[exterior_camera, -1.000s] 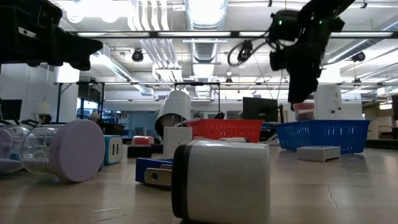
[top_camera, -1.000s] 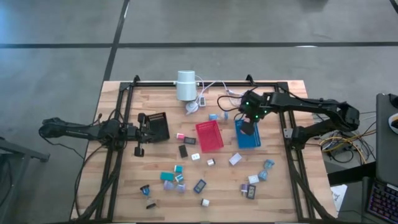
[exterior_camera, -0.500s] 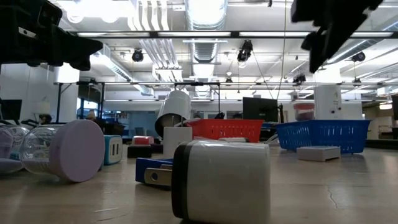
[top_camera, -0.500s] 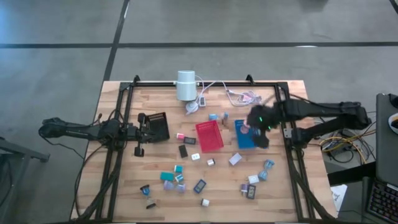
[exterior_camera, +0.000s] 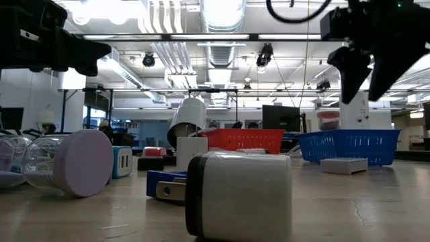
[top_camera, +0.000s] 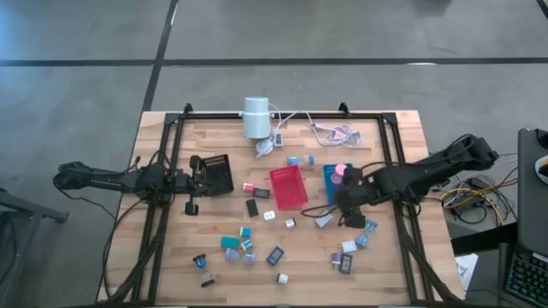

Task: Pick & Place Office items
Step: Adjust the blue bin

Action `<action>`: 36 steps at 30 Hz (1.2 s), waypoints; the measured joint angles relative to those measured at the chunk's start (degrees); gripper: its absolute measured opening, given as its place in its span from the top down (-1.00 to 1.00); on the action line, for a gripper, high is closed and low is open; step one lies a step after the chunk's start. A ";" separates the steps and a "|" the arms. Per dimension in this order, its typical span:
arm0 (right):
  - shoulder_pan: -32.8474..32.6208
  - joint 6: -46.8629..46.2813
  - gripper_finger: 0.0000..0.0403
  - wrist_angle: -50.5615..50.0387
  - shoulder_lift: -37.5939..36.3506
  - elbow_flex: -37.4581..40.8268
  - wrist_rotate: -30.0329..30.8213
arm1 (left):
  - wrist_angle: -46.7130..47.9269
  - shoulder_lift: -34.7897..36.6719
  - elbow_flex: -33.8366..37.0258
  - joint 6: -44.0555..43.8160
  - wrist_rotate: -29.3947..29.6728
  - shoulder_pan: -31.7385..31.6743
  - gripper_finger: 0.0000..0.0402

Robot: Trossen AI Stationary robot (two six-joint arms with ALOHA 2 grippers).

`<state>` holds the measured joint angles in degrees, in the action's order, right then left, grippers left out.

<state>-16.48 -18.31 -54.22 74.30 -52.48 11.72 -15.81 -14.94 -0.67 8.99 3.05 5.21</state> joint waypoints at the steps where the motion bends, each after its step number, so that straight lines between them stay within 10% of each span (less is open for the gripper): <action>1: 0.19 0.40 -0.63 0.00 0.86 0.02 -0.09 | 0.00 0.00 0.00 0.00 0.00 0.00 0.97; 36: 3.44 -4.64 0.75 4.42 11.37 4.93 -7.60 | 0.00 0.00 -0.73 -1.57 -0.03 0.00 0.97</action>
<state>-13.04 -22.95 -49.80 85.67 -47.55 4.12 -15.82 -14.94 -1.40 7.42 3.02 5.21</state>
